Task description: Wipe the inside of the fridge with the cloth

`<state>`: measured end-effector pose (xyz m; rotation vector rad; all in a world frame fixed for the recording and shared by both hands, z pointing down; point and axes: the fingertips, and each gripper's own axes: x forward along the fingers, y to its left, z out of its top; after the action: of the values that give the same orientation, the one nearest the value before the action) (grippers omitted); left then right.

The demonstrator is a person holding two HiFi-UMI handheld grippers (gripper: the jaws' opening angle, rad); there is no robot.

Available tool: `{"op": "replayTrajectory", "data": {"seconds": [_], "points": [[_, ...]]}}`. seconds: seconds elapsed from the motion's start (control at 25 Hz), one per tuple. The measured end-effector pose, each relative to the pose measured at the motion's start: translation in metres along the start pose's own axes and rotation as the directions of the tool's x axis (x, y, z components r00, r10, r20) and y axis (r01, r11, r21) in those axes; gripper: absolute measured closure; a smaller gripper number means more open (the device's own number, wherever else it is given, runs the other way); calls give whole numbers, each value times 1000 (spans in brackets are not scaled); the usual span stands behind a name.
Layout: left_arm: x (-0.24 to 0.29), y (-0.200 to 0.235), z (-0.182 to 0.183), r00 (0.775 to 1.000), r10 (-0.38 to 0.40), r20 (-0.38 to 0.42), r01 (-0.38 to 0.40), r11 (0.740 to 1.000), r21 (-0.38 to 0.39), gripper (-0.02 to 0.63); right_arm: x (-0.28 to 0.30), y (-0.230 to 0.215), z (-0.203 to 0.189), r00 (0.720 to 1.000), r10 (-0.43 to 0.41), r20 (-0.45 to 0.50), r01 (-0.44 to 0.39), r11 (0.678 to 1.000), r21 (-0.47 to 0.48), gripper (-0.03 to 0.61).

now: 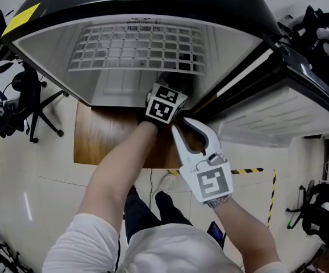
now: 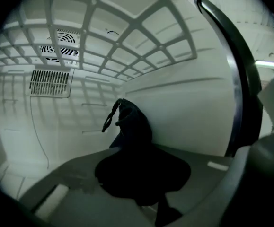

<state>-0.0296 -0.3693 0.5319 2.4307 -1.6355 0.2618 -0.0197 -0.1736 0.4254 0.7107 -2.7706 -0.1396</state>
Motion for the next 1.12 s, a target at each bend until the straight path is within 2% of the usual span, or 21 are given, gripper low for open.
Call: {"op": "replayTrajectory", "data": {"seconds": [0.6,1.12], "points": [[-37,-38,-9,998,-62,8,62,997,51,545,-21,5,-4,1000,-20,-4,20,1000,15,506],[-62,-67,-16,994,-106,9,106,993,60,545,-34,7,3,999,-28,17,28,999,21,505]]}}
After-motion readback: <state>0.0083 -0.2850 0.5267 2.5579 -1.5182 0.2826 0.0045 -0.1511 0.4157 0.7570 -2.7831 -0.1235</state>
